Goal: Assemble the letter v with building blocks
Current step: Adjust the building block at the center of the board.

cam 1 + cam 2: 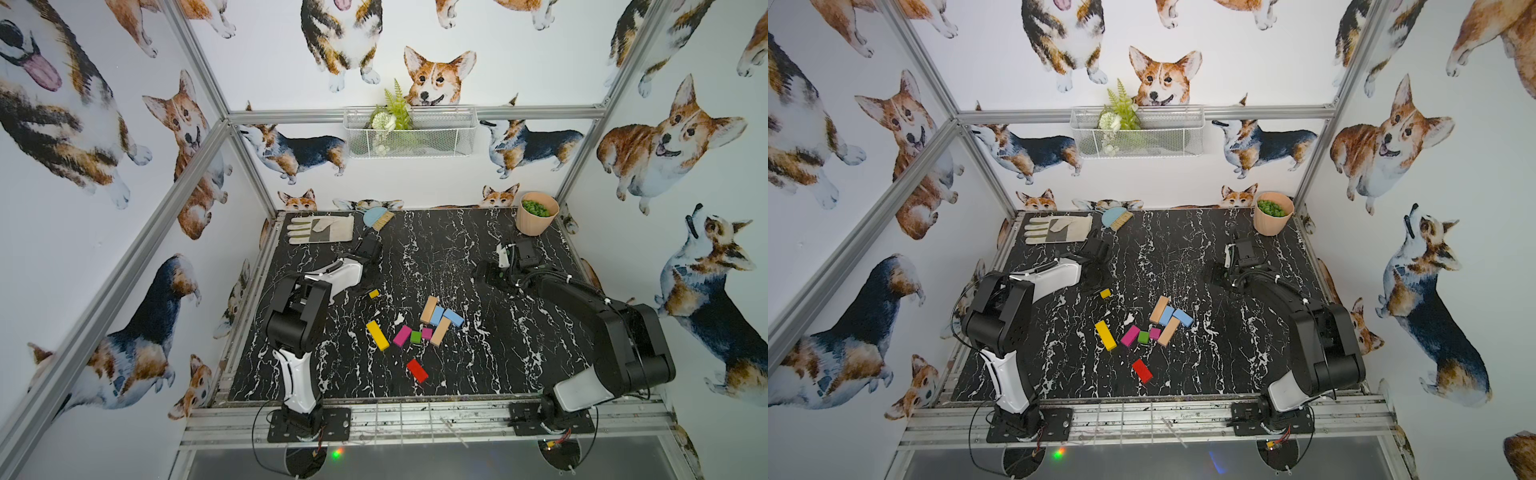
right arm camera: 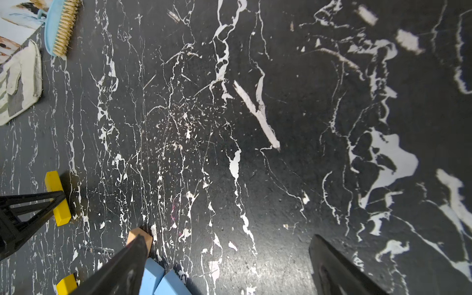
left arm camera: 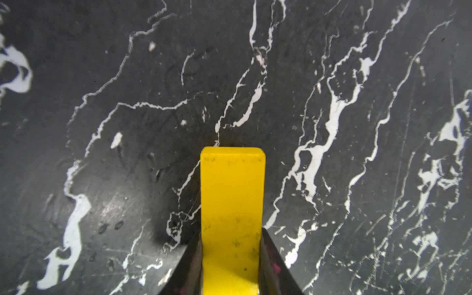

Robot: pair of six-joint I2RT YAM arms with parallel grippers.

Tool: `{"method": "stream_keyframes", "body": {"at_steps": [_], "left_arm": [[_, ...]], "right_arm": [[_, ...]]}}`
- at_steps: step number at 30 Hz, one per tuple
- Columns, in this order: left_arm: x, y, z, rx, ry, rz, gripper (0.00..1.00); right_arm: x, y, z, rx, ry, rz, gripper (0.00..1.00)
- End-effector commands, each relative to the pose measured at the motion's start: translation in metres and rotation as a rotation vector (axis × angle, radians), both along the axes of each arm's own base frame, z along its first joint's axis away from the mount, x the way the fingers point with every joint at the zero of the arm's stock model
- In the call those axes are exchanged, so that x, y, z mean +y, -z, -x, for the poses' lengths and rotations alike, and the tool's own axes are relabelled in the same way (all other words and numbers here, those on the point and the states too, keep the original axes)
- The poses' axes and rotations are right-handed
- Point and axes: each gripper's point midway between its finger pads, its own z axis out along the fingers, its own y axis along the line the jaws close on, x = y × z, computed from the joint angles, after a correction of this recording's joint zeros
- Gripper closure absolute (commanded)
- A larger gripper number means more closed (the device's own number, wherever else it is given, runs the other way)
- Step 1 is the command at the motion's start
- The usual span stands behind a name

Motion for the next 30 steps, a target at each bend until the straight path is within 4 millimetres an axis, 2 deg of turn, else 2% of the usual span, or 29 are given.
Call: {"method": "stream_keyframes", "body": {"at_steps": [1, 3, 11, 14, 17, 21, 22, 23, 24, 27, 30], "left_arm": [[0.002, 0.018, 0.027, 0.121, -0.005, 0.008, 0.59], [0.002, 0.018, 0.027, 0.125, -0.004, 0.007, 0.57], [0.004, 0.013, 0.028, 0.117, -0.001, 0.000, 0.38], [0.005, 0.005, 0.026, 0.085, -0.001, 0.001, 0.28], [0.007, -0.010, 0.024, 0.039, 0.006, -0.006, 0.23], [0.011, -0.039, 0.020, -0.043, 0.028, -0.036, 0.17], [0.014, -0.052, 0.018, -0.075, 0.033, -0.050, 0.16], [0.016, -0.062, 0.018, -0.102, 0.040, -0.059, 0.14], [0.020, -0.072, 0.016, -0.135, 0.052, -0.080, 0.13], [0.035, -0.132, 0.012, -0.302, 0.074, -0.138, 0.03], [0.049, -0.171, 0.011, -0.414, 0.082, -0.152, 0.00]], "right_arm": [[0.001, -0.002, -0.001, -0.005, -0.006, 0.014, 0.00], [0.001, -0.002, -0.001, -0.004, -0.006, 0.014, 0.00], [0.002, -0.005, 0.000, -0.012, -0.017, 0.018, 0.00], [0.006, -0.007, 0.003, -0.017, -0.045, 0.064, 0.00], [0.019, -0.010, 0.009, -0.027, -0.091, 0.118, 0.00], [0.042, -0.006, 0.021, -0.026, -0.155, 0.169, 0.00], [0.048, -0.005, 0.024, -0.025, -0.173, 0.186, 0.00], [0.063, 0.000, 0.030, -0.013, -0.210, 0.203, 0.00], [0.070, 0.003, 0.032, -0.004, -0.223, 0.199, 0.00], [0.091, 0.011, 0.036, 0.026, -0.259, 0.173, 0.00], [0.107, 0.015, 0.036, 0.038, -0.293, 0.166, 0.00]]}}
